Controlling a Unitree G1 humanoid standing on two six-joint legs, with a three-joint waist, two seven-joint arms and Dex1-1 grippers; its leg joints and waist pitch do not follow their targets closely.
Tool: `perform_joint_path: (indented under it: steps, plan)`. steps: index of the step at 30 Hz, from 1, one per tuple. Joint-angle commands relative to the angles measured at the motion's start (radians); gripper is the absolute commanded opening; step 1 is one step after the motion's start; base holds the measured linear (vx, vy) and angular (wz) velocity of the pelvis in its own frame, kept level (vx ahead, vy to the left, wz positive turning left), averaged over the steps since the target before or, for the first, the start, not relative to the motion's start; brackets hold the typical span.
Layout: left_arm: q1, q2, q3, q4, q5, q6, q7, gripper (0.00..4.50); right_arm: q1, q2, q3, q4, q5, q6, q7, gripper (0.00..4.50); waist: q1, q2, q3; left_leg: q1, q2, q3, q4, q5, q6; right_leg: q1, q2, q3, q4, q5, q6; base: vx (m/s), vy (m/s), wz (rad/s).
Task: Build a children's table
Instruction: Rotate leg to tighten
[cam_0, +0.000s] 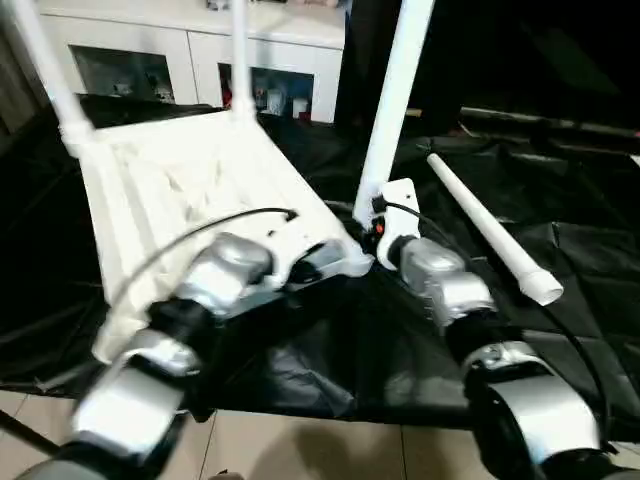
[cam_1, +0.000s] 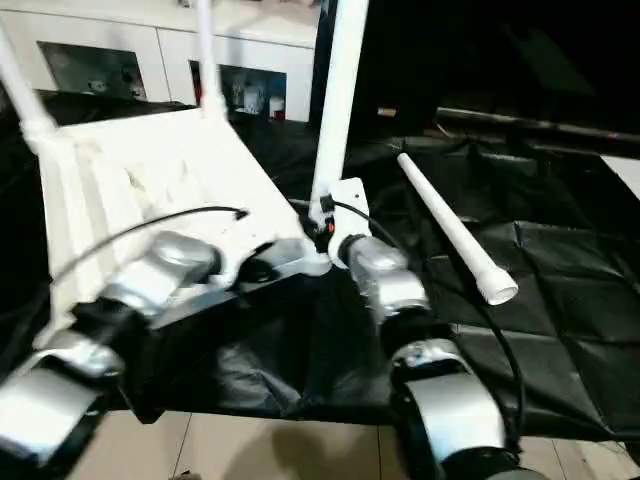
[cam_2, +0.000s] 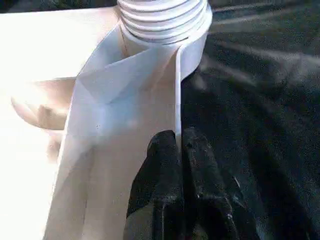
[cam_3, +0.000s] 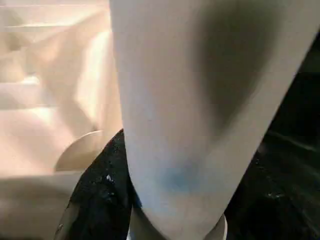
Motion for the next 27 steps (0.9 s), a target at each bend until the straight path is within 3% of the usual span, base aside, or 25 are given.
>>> perform_joint_path:
  steps: [1,2,5,10,12,15,17,19,21,25,27]
  plan:
    - [-0.061,-0.036,0.028,0.017,0.017,-0.027,0.101,0.00,0.082,0.039,0.017,0.155,-0.026,0.090,-0.040,1.90,-0.006,0.023,-0.025,0.018,0.030,-0.018,-0.079,-0.412,-0.037,-0.006,-0.074,0.059,-0.124,-0.519,-0.074,0.000,0.000,0.00]
    - [-0.069,-0.046,0.031,0.037,0.022,-0.031,0.121,0.00,0.080,0.048,0.014,0.156,-0.025,0.091,-0.051,1.90,-0.006,0.021,-0.024,0.025,0.028,-0.016,-0.077,-0.439,-0.032,-0.011,-0.073,0.056,-0.130,-0.536,-0.069,0.000,0.000,0.00]
    - [-0.079,-0.058,0.030,0.060,0.029,-0.044,0.136,0.00,0.078,0.058,0.017,0.158,-0.021,0.090,-0.069,1.90,-0.005,0.024,-0.027,0.013,0.031,-0.022,-0.086,-0.421,-0.025,0.001,-0.075,0.055,-0.127,-0.501,-0.067,0.000,0.000,0.00]
    - [-0.076,-0.041,0.023,0.069,0.027,-0.071,0.101,0.00,0.078,0.049,0.001,0.165,-0.019,0.079,-0.061,1.90,-0.007,0.029,-0.027,0.007,0.034,-0.024,-0.091,-0.425,-0.034,0.006,-0.077,0.055,-0.123,-0.460,-0.081,0.000,0.000,0.00]
    - [-0.070,-0.029,0.021,0.064,0.024,-0.101,0.070,0.00,0.080,0.043,-0.002,0.161,-0.019,0.077,-0.037,1.90,-0.008,0.027,-0.026,0.009,0.033,-0.024,-0.091,-0.439,-0.032,0.005,-0.078,0.055,-0.126,-0.474,-0.078,0.000,0.000,0.00]
    - [-0.052,0.002,0.015,0.034,0.016,-0.154,0.003,0.00,0.094,0.024,0.011,0.139,-0.017,0.070,0.059,1.90,-0.005,0.023,-0.029,0.000,0.034,-0.025,-0.092,-0.407,-0.020,0.012,-0.082,0.058,-0.124,-0.461,-0.077,0.000,0.000,0.00]
    - [-0.042,0.020,0.018,0.017,0.007,-0.157,-0.030,0.00,0.106,0.009,0.024,0.123,-0.016,0.071,0.123,1.90,-0.005,0.025,-0.032,-0.007,0.040,-0.023,-0.094,-0.349,-0.020,0.018,-0.080,0.061,-0.112,-0.367,-0.099,0.000,0.000,0.00]
    - [-0.022,0.049,0.018,-0.015,-0.013,-0.191,-0.099,0.00,0.119,-0.019,0.046,0.105,-0.020,0.081,0.207,1.90,-0.004,0.020,-0.032,-0.002,0.040,-0.017,-0.089,-0.335,-0.014,0.017,-0.078,0.062,-0.107,-0.314,-0.129,0.000,0.000,0.00]
    - [0.015,0.095,0.015,-0.076,-0.049,-0.228,-0.213,0.00,0.131,-0.063,0.062,0.090,-0.022,0.095,0.312,1.90,-0.004,0.023,-0.036,-0.011,0.042,-0.015,-0.087,-0.289,0.000,0.028,-0.078,0.063,-0.093,-0.228,-0.161,0.000,0.000,0.00]
    - [0.059,0.152,0.013,-0.132,-0.088,-0.253,-0.340,0.00,0.147,-0.130,0.090,0.066,-0.027,0.083,0.501,1.90,-0.007,0.023,-0.042,-0.011,0.043,-0.011,-0.080,-0.183,0.011,0.037,-0.071,0.062,-0.071,-0.053,-0.206,0.059,-0.015,-0.03]
    - [0.059,0.152,0.013,-0.132,-0.088,-0.253,-0.340,0.00,0.147,-0.130,0.090,0.066,-0.027,0.083,0.501,1.90,-0.007,0.022,-0.045,-0.007,0.040,-0.005,-0.072,-0.142,0.022,0.040,-0.069,0.063,-0.062,0.040,-0.231,0.057,-0.002,-0.01]
